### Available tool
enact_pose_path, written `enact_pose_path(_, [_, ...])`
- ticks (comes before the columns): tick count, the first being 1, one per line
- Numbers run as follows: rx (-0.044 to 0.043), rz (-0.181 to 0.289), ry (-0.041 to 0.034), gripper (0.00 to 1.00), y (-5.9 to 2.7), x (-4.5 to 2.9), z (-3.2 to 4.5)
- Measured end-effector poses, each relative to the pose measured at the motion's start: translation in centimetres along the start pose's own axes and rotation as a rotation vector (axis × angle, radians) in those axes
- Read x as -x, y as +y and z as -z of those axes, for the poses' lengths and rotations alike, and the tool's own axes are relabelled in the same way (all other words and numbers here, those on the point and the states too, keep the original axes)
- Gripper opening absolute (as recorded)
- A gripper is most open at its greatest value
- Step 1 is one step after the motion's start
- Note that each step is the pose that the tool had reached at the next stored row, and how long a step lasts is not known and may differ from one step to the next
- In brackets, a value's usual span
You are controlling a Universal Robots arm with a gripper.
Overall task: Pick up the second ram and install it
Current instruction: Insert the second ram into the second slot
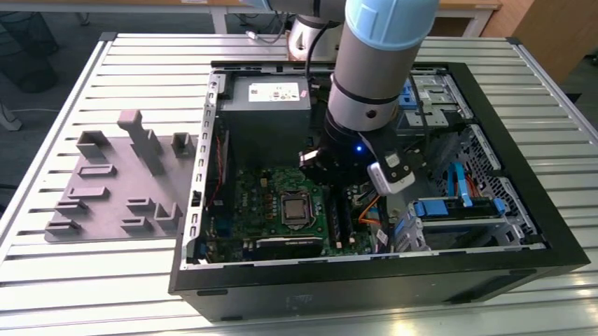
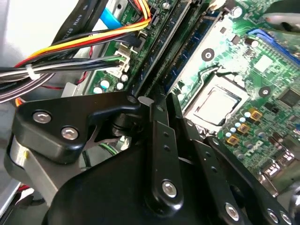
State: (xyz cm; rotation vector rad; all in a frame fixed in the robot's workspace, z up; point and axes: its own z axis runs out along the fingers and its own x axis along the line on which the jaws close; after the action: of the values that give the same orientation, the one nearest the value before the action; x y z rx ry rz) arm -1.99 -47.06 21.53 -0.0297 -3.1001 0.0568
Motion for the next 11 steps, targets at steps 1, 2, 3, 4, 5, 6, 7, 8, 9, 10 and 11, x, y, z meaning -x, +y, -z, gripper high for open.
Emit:
enact_pose_path(1, [0.0001, 0.000, 0.0000, 0.21, -0.01, -0.01, 0.32])
enact_pose_path(2, [0.0002, 0.000, 0.0000, 0.21, -0.02, -0.03, 0.70])
enact_pose_path(3, [0.0001, 0.000, 0.0000, 0.21, -0.04, -0.04, 1.05])
enact_pose_path(4, [0.0001, 0.000, 0.0000, 0.21, -0.05, -0.06, 1.42])
enact_pose_path(5, [0.0000, 0.000, 0.0000, 0.21, -0.07, -0.07, 1.80])
enact_pose_path(6, [0.0000, 0.000, 0.0001, 0.21, -0.08, -0.09, 2.18])
enact_pose_path(7, [0.0002, 0.000, 0.0001, 0.21, -0.10, -0.10, 2.59])
enact_pose_path(8, [-0.0001, 0.000, 0.0002, 0.21, -0.11, -0.12, 3.00])
enact_pose_path(9, [-0.0001, 0.000, 0.0007, 0.21, -0.12, -0.13, 3.21])
enact_pose_path(10, [-0.0001, 0.000, 0.0013, 0.21, -0.12, -0.13, 3.29])
enact_pose_path(11, [0.0002, 0.000, 0.0014, 0.20, -0.12, -0.13, 3.30])
